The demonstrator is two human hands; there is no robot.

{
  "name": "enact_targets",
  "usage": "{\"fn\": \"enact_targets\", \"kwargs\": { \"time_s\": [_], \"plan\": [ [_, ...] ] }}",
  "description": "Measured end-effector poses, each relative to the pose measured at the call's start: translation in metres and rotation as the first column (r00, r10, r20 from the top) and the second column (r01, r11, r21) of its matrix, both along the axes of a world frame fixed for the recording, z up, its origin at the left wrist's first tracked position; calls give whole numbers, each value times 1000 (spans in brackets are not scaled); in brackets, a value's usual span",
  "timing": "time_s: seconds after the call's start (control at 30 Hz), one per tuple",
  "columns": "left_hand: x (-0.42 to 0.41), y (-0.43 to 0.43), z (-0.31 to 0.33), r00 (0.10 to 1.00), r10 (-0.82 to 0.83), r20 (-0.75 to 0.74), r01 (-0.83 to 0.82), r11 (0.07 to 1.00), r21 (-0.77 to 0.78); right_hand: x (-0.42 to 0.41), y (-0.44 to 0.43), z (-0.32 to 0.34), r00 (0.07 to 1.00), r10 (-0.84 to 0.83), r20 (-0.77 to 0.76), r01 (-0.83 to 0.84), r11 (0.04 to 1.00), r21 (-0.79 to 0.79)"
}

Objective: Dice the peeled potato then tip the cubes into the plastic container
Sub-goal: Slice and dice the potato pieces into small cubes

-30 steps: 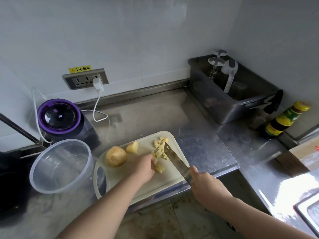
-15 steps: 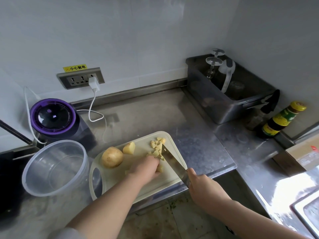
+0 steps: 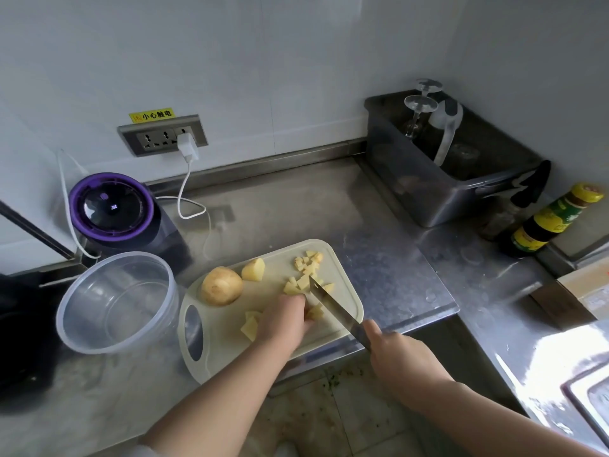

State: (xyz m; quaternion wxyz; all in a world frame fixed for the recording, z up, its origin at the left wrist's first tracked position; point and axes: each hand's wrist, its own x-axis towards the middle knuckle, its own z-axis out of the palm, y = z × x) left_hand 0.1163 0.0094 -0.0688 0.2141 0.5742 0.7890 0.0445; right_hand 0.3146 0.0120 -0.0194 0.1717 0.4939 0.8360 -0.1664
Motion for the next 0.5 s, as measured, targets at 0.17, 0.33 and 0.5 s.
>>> {"fn": "enact_targets", "kwargs": {
  "time_s": [0.17, 0.33, 0.5],
  "plan": [
    [3, 0, 1, 998, 41, 37, -41, 999, 5, 3, -4, -2, 1000, -16, -9, 16, 998, -55],
    [4, -1, 1, 992, 105, 70, -105, 994, 10, 0, -6, -6, 1000, -6, -3, 6, 997, -72],
    [7, -2, 4, 994, 105, 36, -106, 994, 11, 2, 0, -3, 1000, 0, 0, 0, 995, -95]
  ]
}}
